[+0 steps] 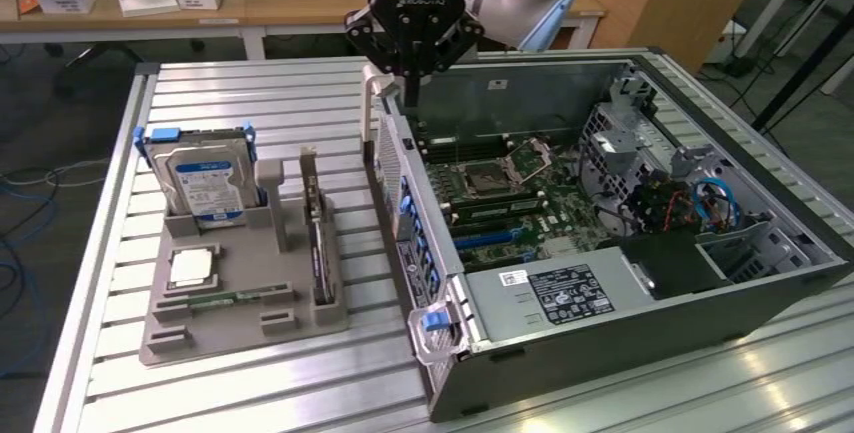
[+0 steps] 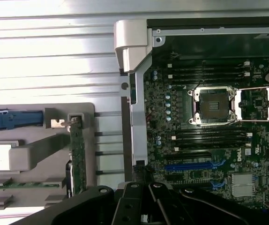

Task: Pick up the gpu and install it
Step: 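Reach for the gpu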

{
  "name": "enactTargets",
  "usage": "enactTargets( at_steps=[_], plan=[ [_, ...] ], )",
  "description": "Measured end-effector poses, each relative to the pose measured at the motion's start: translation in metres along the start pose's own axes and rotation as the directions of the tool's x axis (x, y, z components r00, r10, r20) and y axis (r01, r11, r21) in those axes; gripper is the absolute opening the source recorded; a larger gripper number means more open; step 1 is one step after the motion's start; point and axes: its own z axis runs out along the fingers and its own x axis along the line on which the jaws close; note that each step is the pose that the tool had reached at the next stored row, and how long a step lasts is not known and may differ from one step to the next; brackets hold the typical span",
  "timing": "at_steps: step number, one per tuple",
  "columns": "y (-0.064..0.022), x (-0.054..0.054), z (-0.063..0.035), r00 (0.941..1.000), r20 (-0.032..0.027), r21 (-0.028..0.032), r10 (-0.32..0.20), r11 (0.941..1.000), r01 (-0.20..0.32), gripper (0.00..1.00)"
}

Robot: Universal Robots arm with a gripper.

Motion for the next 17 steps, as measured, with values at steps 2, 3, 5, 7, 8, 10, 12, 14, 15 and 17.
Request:
enactTargets(
  at_steps=[2, 3, 5, 7, 8, 10, 12, 14, 15, 17],
  plan=[
    [-0.0001, 0.002, 0.0000, 1.0000, 0.0000, 0.0000, 0.000, 1.0000, 0.000, 0.11],
    [-0.0002, 0.003, -0.0001, 1.0000, 0.0000, 0.0001, 0.000, 1.0000, 0.000, 0.11],
    [-0.0004, 0.005, -0.0001, 1.0000, 0.0000, 0.0001, 0.000, 1.0000, 0.000, 0.11],
    [-0.0005, 0.007, -0.0001, 1.0000, 0.0000, 0.0001, 0.000, 1.0000, 0.000, 0.11],
    [-0.0006, 0.008, -0.0001, 1.0000, 0.0000, 0.0000, 0.000, 1.0000, 0.000, 0.11],
    [-0.0008, 0.010, -0.0001, 1.0000, 0.0000, 0.0001, 0.000, 1.0000, 0.000, 0.11],
    [-0.0009, 0.012, -0.0001, 1.0000, 0.0000, 0.0000, 0.000, 1.0000, 0.000, 0.11],
    [-0.0011, 0.015, -0.0002, 1.0000, 0.0000, 0.0000, 0.000, 1.0000, 0.000, 0.11],
    [-0.0012, 0.016, -0.0002, 1.0000, 0.0000, 0.0000, 0.000, 1.0000, 0.000, 0.11],
    [-0.0013, 0.018, -0.0002, 1.0000, 0.0000, 0.0001, 0.000, 1.0000, 0.000, 0.11]
  ],
)
